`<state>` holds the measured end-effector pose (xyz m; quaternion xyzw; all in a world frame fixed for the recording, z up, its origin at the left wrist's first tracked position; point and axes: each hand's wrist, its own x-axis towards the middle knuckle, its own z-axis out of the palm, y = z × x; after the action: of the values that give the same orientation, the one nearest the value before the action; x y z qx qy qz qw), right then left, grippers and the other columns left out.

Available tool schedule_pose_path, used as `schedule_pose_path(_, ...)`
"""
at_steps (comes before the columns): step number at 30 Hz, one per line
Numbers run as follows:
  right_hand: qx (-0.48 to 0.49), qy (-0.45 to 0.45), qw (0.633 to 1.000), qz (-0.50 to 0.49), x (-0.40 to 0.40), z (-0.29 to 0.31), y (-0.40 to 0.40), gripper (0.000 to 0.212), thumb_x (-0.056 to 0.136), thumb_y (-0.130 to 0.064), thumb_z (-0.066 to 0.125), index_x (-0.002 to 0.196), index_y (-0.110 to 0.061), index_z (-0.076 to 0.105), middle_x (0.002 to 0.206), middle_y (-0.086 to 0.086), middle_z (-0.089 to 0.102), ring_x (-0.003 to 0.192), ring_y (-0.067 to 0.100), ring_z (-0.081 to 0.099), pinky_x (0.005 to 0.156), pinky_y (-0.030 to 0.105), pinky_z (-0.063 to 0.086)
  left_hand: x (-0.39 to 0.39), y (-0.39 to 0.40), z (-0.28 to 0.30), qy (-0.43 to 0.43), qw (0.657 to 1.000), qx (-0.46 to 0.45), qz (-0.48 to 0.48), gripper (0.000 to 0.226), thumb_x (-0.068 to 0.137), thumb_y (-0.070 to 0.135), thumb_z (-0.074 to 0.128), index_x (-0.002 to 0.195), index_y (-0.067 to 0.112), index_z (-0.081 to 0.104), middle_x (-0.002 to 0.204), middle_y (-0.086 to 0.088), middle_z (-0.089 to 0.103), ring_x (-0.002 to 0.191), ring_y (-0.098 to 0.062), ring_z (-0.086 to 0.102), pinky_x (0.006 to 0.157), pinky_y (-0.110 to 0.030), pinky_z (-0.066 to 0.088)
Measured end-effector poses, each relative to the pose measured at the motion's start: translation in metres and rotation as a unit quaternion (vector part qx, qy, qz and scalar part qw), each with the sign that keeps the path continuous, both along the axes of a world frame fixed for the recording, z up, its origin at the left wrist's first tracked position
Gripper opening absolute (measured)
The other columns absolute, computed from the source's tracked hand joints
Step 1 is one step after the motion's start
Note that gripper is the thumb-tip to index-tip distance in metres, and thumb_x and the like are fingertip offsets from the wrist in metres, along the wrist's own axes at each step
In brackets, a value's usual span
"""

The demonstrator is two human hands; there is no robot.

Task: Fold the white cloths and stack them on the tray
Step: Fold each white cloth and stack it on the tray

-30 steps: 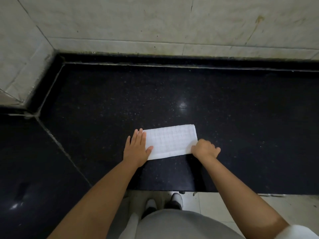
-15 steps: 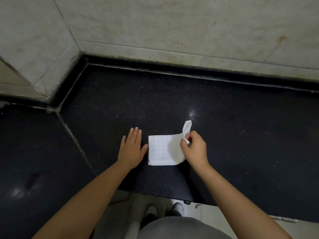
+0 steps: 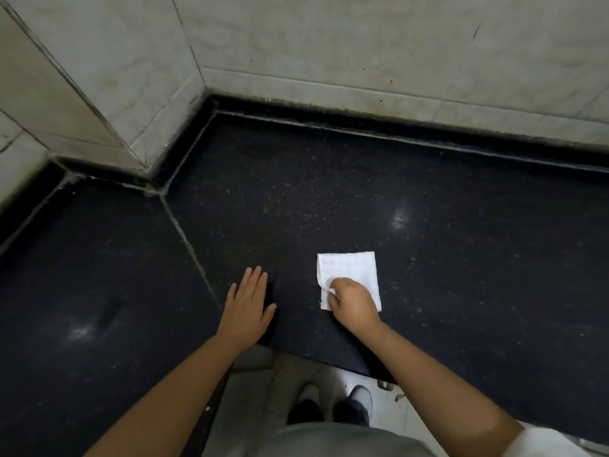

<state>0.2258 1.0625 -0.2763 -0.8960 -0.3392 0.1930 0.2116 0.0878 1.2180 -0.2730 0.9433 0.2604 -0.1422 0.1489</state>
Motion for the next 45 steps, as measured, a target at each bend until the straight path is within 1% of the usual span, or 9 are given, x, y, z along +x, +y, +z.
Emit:
schedule_pose_path(5, 0.071, -0.006, 0.992, -0.102, 0.003, 0.008, 0.001, 0.018, 0.088, -0.008, 0.048, 0.090, 0.004, 0.061, 0.091, 0.018, 0.064, 0.084, 0.028, 0.058, 0.066, 0.024, 0.033, 0.010, -0.009, 0.001, -0.030, 0.999, -0.008, -0.014, 0.063, 0.100, 0.034, 0.033, 0.149, 0.011, 0.001, 0.158, -0.003, -0.007, 0.146, -0.017, -0.010, 0.119, -0.036, 0.000)
schedule_pose_path(13, -0.038, -0.002, 0.995, 0.087, -0.005, 0.012, -0.020, 0.043, 0.086, -0.026, 0.058, 0.122, -0.004, 0.053, 0.117, 0.016, 0.056, 0.109, 0.032, 0.052, 0.098, 0.038, 0.041, 0.008, -0.011, -0.008, -0.088, 0.995, -0.021, -0.035, 0.056, 0.097, 0.025, 0.042, 0.145, 0.005, 0.024, 0.156, -0.010, 0.018, 0.146, -0.024, 0.009, 0.118, -0.041, 0.014)
schedule_pose_path(17, -0.041, -0.123, 0.987, 0.091, 0.007, 0.011, -0.058, 0.040, 0.055, -0.009, 0.071, 0.095, -0.010, 0.069, 0.091, 0.007, 0.068, 0.082, 0.030, 0.067, 0.068, 0.041, 0.052, 0.017, -0.020, -0.015, -0.155, 0.981, -0.003, -0.115, 0.052, 0.080, 0.031, 0.040, 0.112, -0.001, 0.064, 0.118, -0.018, 0.064, 0.113, -0.035, 0.060, 0.087, -0.048, 0.052)
schedule_pose_path(20, -0.097, -0.140, 0.981, 0.095, 0.012, 0.004, -0.070, 0.049, 0.038, -0.003, 0.080, 0.084, -0.017, 0.072, 0.086, 0.002, 0.070, 0.073, 0.024, 0.068, 0.055, 0.033, 0.054, 0.031, -0.040, -0.012, -0.195, 0.963, -0.012, -0.188, 0.042, 0.075, 0.032, 0.044, 0.097, 0.008, 0.071, 0.102, -0.008, 0.071, 0.096, -0.024, 0.067, 0.077, -0.036, 0.058)
schedule_pose_path(25, -0.067, -0.133, 0.984, 0.095, 0.020, 0.003, -0.067, 0.029, 0.056, -0.004, 0.059, 0.079, -0.012, 0.073, 0.078, 0.006, 0.071, 0.060, 0.028, 0.064, 0.049, 0.033, 0.056, 0.051, -0.063, -0.021, -0.170, 0.951, 0.026, -0.258, 0.044, 0.053, 0.036, 0.083, 0.090, 0.015, 0.071, 0.090, 0.000, 0.071, 0.081, -0.018, 0.070, 0.071, -0.030, 0.057)
schedule_pose_path(30, -0.007, -0.086, 0.996, 0.039, 0.013, 0.028, -0.077, 0.023, 0.073, -0.004, 0.055, 0.091, -0.001, 0.070, 0.083, 0.017, 0.069, 0.073, 0.036, 0.064, 0.068, 0.037, 0.054, 0.076, -0.073, -0.021, -0.176, 0.946, 0.070, -0.264, 0.030, 0.057, 0.034, 0.080, 0.077, 0.016, 0.067, 0.071, 0.001, 0.064, 0.065, -0.019, 0.063, 0.064, -0.029, 0.050)
schedule_pose_path(34, 0.031, -0.072, 0.995, -0.065, 0.005, 0.059, -0.126, 0.024, 0.080, -0.006, 0.052, 0.099, -0.001, 0.067, 0.090, 0.018, 0.066, 0.082, 0.033, 0.062, 0.069, 0.032, 0.048, 0.098, -0.105, -0.014, -0.291, 0.888, 0.072, -0.349, 0.012, 0.071, 0.014, 0.047, 0.075, 0.013, 0.058, 0.071, -0.003, 0.062, 0.064, -0.023, 0.057, 0.065, -0.027, 0.031)
schedule_pose_path(40, 0.068, -0.059, 0.974, -0.207, 0.003, 0.098, -0.276, 0.030, 0.078, -0.016, 0.049, 0.100, -0.007, 0.067, 0.082, 0.005, 0.060, 0.077, 0.018, 0.058, 0.071, 0.018, 0.042, 0.151, -0.220, 0.026, -0.417, 0.758, 0.046, -0.499, 0.017, 0.080, 0.017, 0.043, 0.096, 0.013, 0.048, 0.078, -0.006, 0.064, 0.074, -0.017, 0.036, 0.066, -0.028, 0.030)
schedule_pose_path(45, 0.082, -0.086, 0.943, -0.312, -0.016, 0.131, -0.429, 0.030, 0.076, -0.016, 0.049, 0.095, -0.004, 0.068, 0.075, 0.000, 0.053, 0.070, -0.013, 0.048, 0.068, -0.004, 0.033, 0.180, -0.373, 0.074, -0.419, 0.690, -0.010, -0.590, 0.022, 0.080, 0.024, 0.042, 0.100, 0.015, 0.046, 0.069, -0.002, 0.062, 0.060, -0.019, 0.057, 0.049, -0.025, 0.043)
